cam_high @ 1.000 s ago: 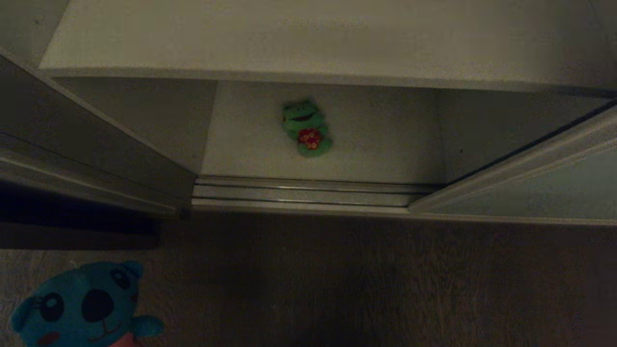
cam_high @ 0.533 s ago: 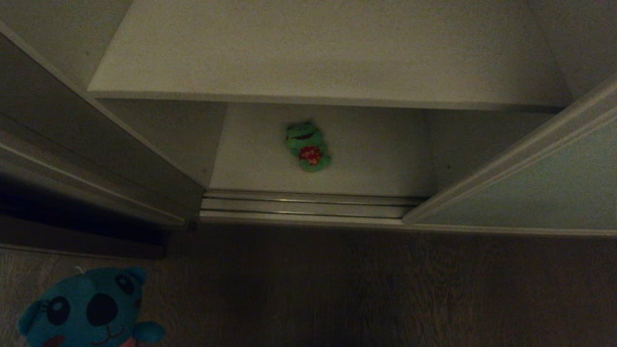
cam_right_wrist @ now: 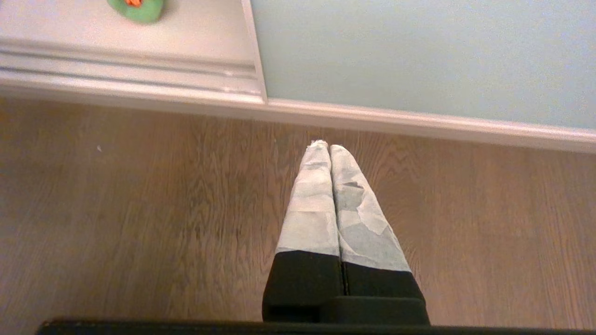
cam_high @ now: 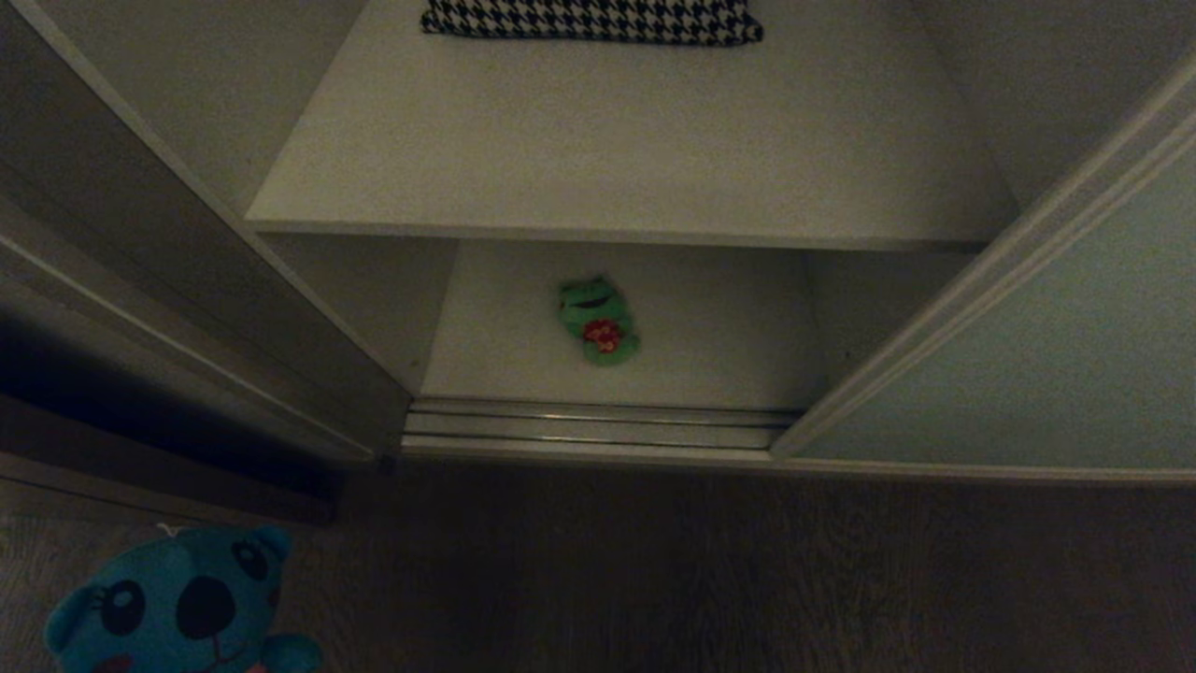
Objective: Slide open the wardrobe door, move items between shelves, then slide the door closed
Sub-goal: Place the blue doll on the higher shelf
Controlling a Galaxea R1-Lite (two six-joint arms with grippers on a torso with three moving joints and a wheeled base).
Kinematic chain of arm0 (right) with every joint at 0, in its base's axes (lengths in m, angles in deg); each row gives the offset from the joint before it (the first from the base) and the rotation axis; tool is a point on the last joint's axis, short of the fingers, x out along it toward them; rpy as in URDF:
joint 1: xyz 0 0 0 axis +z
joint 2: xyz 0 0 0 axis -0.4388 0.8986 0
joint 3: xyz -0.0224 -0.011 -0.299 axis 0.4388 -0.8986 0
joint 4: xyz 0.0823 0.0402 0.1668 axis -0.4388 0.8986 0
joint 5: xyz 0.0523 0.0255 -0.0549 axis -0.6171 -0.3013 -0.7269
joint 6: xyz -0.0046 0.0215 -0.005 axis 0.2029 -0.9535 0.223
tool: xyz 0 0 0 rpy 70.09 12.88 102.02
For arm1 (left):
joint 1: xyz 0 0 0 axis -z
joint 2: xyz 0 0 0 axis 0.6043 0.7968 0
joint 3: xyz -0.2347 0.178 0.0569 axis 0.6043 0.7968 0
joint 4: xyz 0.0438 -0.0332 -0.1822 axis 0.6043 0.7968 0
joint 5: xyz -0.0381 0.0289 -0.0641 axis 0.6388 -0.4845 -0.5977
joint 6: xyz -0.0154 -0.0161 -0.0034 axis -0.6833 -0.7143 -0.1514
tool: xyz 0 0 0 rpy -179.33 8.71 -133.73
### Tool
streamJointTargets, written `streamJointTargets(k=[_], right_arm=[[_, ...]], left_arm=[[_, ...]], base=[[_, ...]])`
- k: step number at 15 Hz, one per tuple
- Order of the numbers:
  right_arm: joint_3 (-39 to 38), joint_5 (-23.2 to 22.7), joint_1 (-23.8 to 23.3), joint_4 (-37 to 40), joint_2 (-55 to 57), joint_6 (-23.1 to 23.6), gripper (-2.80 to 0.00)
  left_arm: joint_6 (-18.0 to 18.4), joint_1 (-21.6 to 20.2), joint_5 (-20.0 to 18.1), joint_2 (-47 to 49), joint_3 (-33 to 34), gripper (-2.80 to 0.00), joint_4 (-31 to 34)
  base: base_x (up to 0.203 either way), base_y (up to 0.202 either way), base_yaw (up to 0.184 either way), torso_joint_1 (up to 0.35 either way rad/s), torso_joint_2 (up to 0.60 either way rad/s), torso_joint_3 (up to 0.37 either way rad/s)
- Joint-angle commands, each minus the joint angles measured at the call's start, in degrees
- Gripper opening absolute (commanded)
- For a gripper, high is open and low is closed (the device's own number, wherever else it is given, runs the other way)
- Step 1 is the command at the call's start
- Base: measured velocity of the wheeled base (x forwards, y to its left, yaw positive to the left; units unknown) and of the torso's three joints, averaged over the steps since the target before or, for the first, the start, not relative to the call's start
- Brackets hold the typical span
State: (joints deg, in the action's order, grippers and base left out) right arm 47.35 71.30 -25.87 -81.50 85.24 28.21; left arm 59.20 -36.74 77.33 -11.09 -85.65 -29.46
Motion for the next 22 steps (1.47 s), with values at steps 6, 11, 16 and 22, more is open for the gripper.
streamJointTargets(k=[6, 11, 16, 22], right_arm=[[0.00, 0.02, 0.02, -0.02, -0.19, 0.01, -2.80], [0.00, 0.02, 0.02, -0.02, -0.19, 0.01, -2.80], [0.00, 0.02, 0.02, -0.02, -0.11, 0.01, -2.80], [0.00, 0.02, 0.02, -0.02, -0.13, 0.01, -2.80]], left_arm=[[0.05, 0.00, -0.05, 0.16, 0.00, -2.80, 0.04], [-0.04, 0.00, -0.05, 0.25, 0.00, -2.80, 0.04], [-1.10, 0.00, -0.05, 0.25, 0.00, -2.80, 0.04], [-2.24, 0.00, 0.03, 0.20, 0.00, -2.80, -0.44]], base=[[0.000, 0.000, 0.000, 0.003, 0.00, 0.207], [0.000, 0.000, 0.000, 0.002, 0.00, 0.204], [0.000, 0.000, 0.000, 0.000, 0.00, 0.016], [0.000, 0.000, 0.000, 0.004, 0.00, 0.046]])
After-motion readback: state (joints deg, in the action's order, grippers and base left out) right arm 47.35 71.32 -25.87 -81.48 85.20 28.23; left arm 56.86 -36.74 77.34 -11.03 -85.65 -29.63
